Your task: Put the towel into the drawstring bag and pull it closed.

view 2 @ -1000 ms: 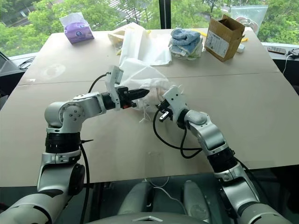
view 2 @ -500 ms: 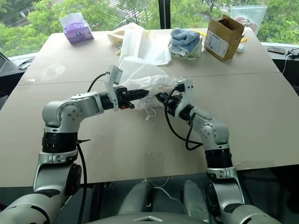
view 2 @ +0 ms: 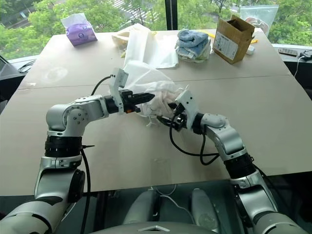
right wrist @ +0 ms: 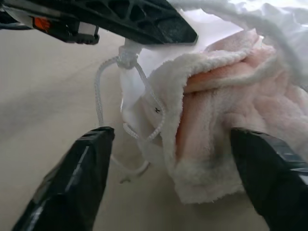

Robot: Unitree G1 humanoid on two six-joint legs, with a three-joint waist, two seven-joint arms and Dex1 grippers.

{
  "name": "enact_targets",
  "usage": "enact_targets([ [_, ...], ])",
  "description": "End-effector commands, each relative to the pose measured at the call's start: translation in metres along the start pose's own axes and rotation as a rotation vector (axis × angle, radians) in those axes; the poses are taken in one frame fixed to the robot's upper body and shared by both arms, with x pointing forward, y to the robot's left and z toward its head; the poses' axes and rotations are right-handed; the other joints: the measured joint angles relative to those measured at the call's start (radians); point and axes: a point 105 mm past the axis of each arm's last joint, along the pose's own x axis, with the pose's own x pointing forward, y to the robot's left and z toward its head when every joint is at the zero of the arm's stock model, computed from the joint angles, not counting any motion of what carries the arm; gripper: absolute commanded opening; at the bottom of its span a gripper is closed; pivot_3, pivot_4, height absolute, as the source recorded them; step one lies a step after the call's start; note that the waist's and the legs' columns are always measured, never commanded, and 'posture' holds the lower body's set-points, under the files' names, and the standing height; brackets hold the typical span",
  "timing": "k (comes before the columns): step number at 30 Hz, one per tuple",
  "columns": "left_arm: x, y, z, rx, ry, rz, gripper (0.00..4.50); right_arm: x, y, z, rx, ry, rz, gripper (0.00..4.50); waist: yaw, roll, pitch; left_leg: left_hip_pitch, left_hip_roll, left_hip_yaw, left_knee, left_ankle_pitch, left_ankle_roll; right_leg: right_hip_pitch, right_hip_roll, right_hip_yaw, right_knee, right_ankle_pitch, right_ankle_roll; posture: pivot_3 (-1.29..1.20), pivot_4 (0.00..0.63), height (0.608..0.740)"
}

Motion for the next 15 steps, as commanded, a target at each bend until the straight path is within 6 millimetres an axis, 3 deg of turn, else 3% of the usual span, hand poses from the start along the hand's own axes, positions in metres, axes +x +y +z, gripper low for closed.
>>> enact_targets([
  [1,0.001,-0.005,0.012,0.035,-0.033,-0.020,0.00,-0.001,-0.005,0.011,-0.058,-0.024,-0.008,4.46,0.001,0.000,0.000,0.000,0.000,0.000,0.000,0.000,0.000,0.000,0.000,0.000,0.000,0.000,0.000,0.00,0.150,0.740],
  [7,0.001,-0.006,0.012,0.037,-0.034,-0.025,0.00,-0.005,-0.018,0.021,0.026,-0.094,-0.053,4.46,0.002,0.000,0.000,0.000,0.000,0.000,0.000,0.000,0.000,0.000,0.000,0.000,0.000,0.000,0.000,0.00,0.150,0.740],
  [15,0.000,-0.006,0.012,0.038,-0.030,-0.025,0.00,-0.006,-0.012,0.003,-0.221,0.050,0.031,4.46,0.000,0.000,0.000,0.000,0.000,0.000,0.000,0.000,0.000,0.000,0.000,0.000,0.000,0.000,0.000,0.00,0.150,0.740],
])
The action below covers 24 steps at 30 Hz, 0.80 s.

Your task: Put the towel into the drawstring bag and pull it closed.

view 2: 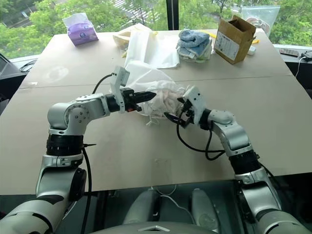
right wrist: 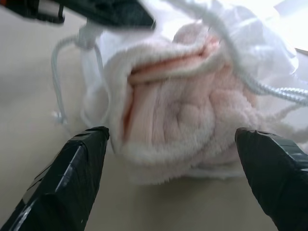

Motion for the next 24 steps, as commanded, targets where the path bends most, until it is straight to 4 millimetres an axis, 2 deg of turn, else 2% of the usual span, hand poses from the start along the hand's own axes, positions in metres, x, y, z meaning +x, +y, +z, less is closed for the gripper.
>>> enact_targets([
  [1,-0.002,-0.005,0.013,0.033,-0.033,-0.017,0.00,0.009,0.007,0.014,-0.115,-0.022,0.039,4.46,-0.005,0.000,0.000,0.000,0.000,0.000,0.000,0.000,0.000,0.000,0.000,0.000,0.000,0.000,0.000,0.00,0.150,0.740],
  [6,-0.002,-0.006,0.012,0.034,-0.030,-0.018,0.00,0.022,-0.004,0.016,-0.158,-0.029,-0.051,4.46,-0.003,0.000,0.000,0.000,0.001,0.000,0.001,0.000,0.000,0.000,0.001,0.000,0.000,0.000,0.000,0.00,0.150,0.740],
  [9,-0.004,-0.004,0.011,0.035,-0.026,-0.011,0.00,0.024,-0.016,0.030,-0.104,-0.103,-0.122,3.73,-0.002,0.000,0.000,0.000,0.001,0.000,0.001,0.000,0.000,0.000,0.000,0.000,0.000,0.000,0.000,0.00,0.150,0.740],
  [10,-0.005,-0.004,0.010,0.036,-0.022,-0.008,0.00,0.024,-0.018,0.032,-0.104,-0.113,-0.135,3.44,-0.002,0.000,0.000,0.000,0.001,0.000,0.001,0.000,0.000,0.000,0.000,0.000,0.000,0.000,0.000,0.00,0.150,0.740],
  [11,-0.005,-0.003,0.010,0.037,-0.020,-0.007,0.00,0.024,-0.018,0.032,-0.111,-0.111,-0.134,2.87,-0.002,0.000,0.000,0.000,0.001,0.000,0.001,0.000,0.000,0.000,0.000,0.000,0.000,0.000,0.000,0.00,0.150,0.740],
  [13,-0.005,-0.004,0.009,0.038,-0.018,-0.008,0.00,0.022,-0.016,0.030,-0.123,-0.104,-0.123,2.00,0.000,0.000,0.000,0.000,0.001,0.000,0.001,0.000,0.000,0.000,0.000,0.000,0.000,0.000,0.000,0.00,0.150,0.740],
  [14,-0.006,-0.004,0.010,0.039,-0.018,-0.009,0.00,0.021,-0.015,0.029,-0.124,-0.103,-0.110,1.72,0.000,0.000,0.000,0.000,0.001,0.000,0.001,0.000,0.000,0.000,0.000,0.000,0.000,0.000,0.000,0.00,0.150,0.740],
  [17,-0.005,-0.003,0.010,0.041,-0.016,-0.008,0.00,0.017,-0.011,0.030,-0.136,-0.100,-0.081,0.09,-0.001,0.000,0.000,0.000,0.001,0.000,0.001,0.000,0.000,0.000,0.000,0.000,0.000,0.000,0.000,0.00,0.150,0.740],
  [21,-0.005,-0.003,0.010,0.042,-0.013,-0.008,0.00,0.015,-0.012,0.033,-0.133,-0.106,-0.089,0.09,-0.004,0.000,0.000,0.000,0.001,0.000,0.001,0.000,0.000,0.000,0.000,0.000,0.000,0.000,0.000,0.00,0.150,0.740],
  [24,-0.003,-0.005,0.011,0.045,-0.015,-0.021,0.00,0.022,-0.013,0.039,-0.113,-0.128,-0.100,0.09,-0.004,0.000,0.000,0.000,0.001,0.000,0.001,0.000,0.000,0.000,0.001,0.000,0.000,0.000,0.000,0.00,0.150,0.740],
])
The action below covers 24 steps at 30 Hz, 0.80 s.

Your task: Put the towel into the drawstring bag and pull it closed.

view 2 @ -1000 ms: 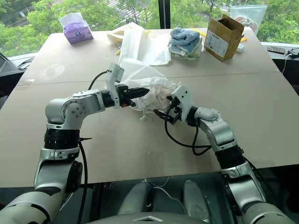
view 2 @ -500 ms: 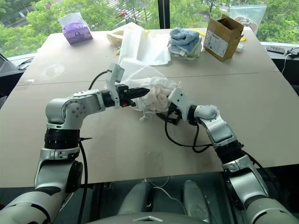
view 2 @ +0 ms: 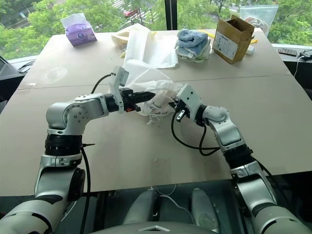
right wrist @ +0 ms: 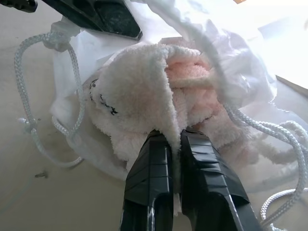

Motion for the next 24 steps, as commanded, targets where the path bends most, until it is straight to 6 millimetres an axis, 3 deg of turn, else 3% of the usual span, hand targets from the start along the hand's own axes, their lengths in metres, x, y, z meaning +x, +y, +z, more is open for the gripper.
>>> enact_targets([
  [1,0.000,-0.008,0.012,0.045,-0.023,-0.032,0.00,0.010,-0.002,0.026,-0.011,-0.084,-0.018,0.09,0.000,0.000,0.000,0.000,0.000,0.000,0.000,0.000,0.000,0.000,0.000,0.000,0.000,0.000,0.000,0.00,0.150,0.740],
  [8,0.003,-0.031,0.009,0.046,-0.002,-0.167,0.00,0.055,0.007,0.041,0.041,-0.158,-0.058,0.09,-0.003,0.000,0.000,0.000,0.000,0.000,0.000,0.000,0.000,0.000,0.000,0.000,0.001,0.000,0.000,0.00,0.150,0.740],
  [11,0.002,-0.029,0.012,0.032,-0.015,-0.155,0.00,0.063,0.005,0.046,0.086,-0.189,-0.086,0.09,-0.002,0.000,0.000,0.000,0.000,0.000,0.000,0.000,0.000,0.000,0.000,0.000,0.000,0.000,0.000,0.00,0.150,0.740],
  [14,0.000,-0.021,0.016,0.024,-0.033,-0.123,0.00,0.061,0.004,0.035,0.100,-0.169,-0.091,0.09,-0.001,0.000,0.000,0.000,0.000,0.000,0.000,0.000,0.000,0.000,0.000,0.000,0.000,0.000,0.000,0.00,0.150,0.740],
  [17,-0.002,-0.014,0.015,0.030,-0.035,-0.092,0.00,0.051,0.023,0.031,0.174,-0.167,0.052,1.14,0.001,0.000,0.000,0.000,0.000,0.000,0.000,0.000,0.000,0.000,0.000,0.000,0.000,0.000,0.000,0.00,0.150,0.740],
  [21,-0.005,-0.001,0.014,0.037,-0.041,-0.034,0.00,0.030,0.012,0.036,0.137,-0.185,-0.018,2.97,0.000,0.000,0.000,0.000,0.000,0.000,0.000,0.000,0.000,0.000,0.000,0.000,0.000,0.000,0.000,0.00,0.150,0.740],
  [24,-0.007,0.005,0.017,0.043,-0.055,-0.010,0.00,0.002,0.012,0.043,0.115,-0.184,0.014,3.08,0.001,0.000,0.000,0.000,0.000,0.000,0.000,0.000,0.000,0.000,0.000,0.000,0.001,0.000,0.000,0.00,0.150,0.740],
])
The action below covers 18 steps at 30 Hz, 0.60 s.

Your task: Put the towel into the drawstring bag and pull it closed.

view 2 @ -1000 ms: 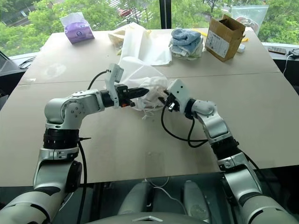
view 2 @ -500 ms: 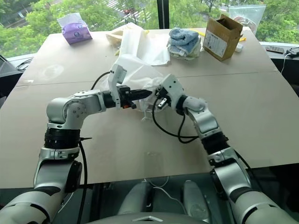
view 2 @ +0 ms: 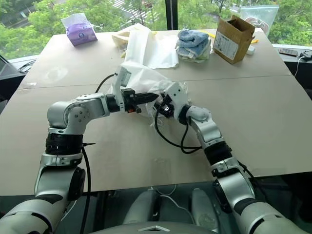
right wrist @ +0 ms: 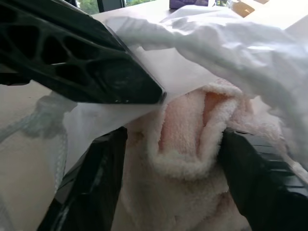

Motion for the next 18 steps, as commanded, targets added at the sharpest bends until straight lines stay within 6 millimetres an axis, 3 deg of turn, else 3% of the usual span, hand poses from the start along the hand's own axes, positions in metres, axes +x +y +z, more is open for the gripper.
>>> enact_targets([
  [1,-0.010,0.008,0.018,0.044,-0.063,0.038,0.00,-0.028,0.003,0.040,-0.029,-0.094,0.040,3.08,0.002,0.000,0.000,0.000,0.000,0.000,0.000,0.000,0.000,0.000,0.000,0.000,0.000,0.000,0.000,0.00,0.150,0.740],
  [4,-0.011,0.010,0.019,0.047,-0.068,0.043,0.00,-0.043,-0.012,0.060,0.001,-0.151,-0.038,3.08,-0.001,0.000,0.000,0.000,0.000,0.000,0.000,0.000,0.000,0.000,0.000,0.000,0.000,0.000,0.000,0.00,0.150,0.740],
  [6,-0.012,0.011,0.018,0.049,-0.071,0.046,0.00,-0.048,-0.027,0.059,-0.064,-0.124,-0.121,3.08,0.000,0.000,0.000,0.000,0.000,0.000,0.000,0.000,0.000,0.000,0.000,0.000,0.000,0.000,0.000,0.00,0.150,0.740],
  [10,-0.010,0.011,0.019,0.053,-0.075,0.046,0.00,-0.052,-0.052,0.033,-0.096,-0.016,-0.275,3.08,0.003,0.000,0.000,0.000,0.000,0.000,0.000,0.000,0.000,0.000,0.000,0.000,0.000,0.000,0.000,0.00,0.150,0.740],
  [14,-0.009,0.009,0.020,0.057,-0.078,0.043,0.00,-0.042,-0.044,-0.009,-0.057,0.086,-0.295,3.08,-0.001,0.000,0.000,0.000,0.000,0.000,-0.001,0.000,0.000,0.000,0.000,0.000,0.000,0.000,0.000,0.00,0.150,0.740],
  [18,-0.010,0.009,0.022,0.059,-0.081,0.044,0.00,-0.038,-0.048,-0.021,-0.011,0.077,-0.355,3.08,-0.001,0.000,0.000,0.000,0.000,0.001,-0.001,0.000,0.000,0.000,0.000,0.001,0.000,0.000,0.000,0.00,0.150,0.740],
])
